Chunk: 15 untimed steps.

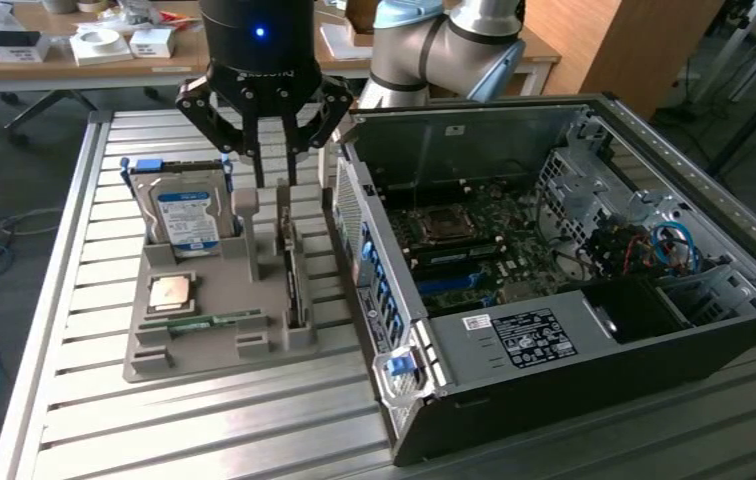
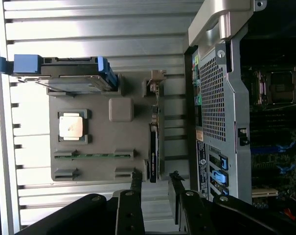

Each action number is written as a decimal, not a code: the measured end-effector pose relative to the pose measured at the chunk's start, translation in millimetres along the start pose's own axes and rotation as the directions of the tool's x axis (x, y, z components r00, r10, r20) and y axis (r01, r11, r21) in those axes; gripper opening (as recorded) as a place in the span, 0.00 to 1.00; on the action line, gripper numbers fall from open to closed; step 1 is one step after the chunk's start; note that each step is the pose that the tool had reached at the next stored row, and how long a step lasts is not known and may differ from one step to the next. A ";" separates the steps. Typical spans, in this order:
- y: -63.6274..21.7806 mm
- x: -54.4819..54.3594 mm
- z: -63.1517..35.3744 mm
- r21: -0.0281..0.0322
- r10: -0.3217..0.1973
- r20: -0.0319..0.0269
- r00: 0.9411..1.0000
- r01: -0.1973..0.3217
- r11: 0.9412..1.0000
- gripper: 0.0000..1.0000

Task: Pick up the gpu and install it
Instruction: 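Pick up the gpu and move the gpu toward the slot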

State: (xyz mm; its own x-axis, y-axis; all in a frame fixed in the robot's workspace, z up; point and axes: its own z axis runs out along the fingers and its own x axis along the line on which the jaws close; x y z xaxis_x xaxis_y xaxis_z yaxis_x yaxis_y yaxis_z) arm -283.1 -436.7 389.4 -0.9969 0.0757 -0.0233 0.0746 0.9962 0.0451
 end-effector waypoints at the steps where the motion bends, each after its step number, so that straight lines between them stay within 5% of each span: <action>1: 0.0 0.0 0.0 0.000 0.000 0.000 1.000 0.000 1.000 0.36; 15: 0.0 0.0 0.0 0.000 0.000 0.000 1.000 0.000 1.000 0.36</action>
State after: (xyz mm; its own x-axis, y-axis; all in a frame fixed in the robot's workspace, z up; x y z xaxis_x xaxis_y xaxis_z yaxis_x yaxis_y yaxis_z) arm -283.1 -436.7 389.4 -0.9969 0.0757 -0.0233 0.0746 0.9962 0.0450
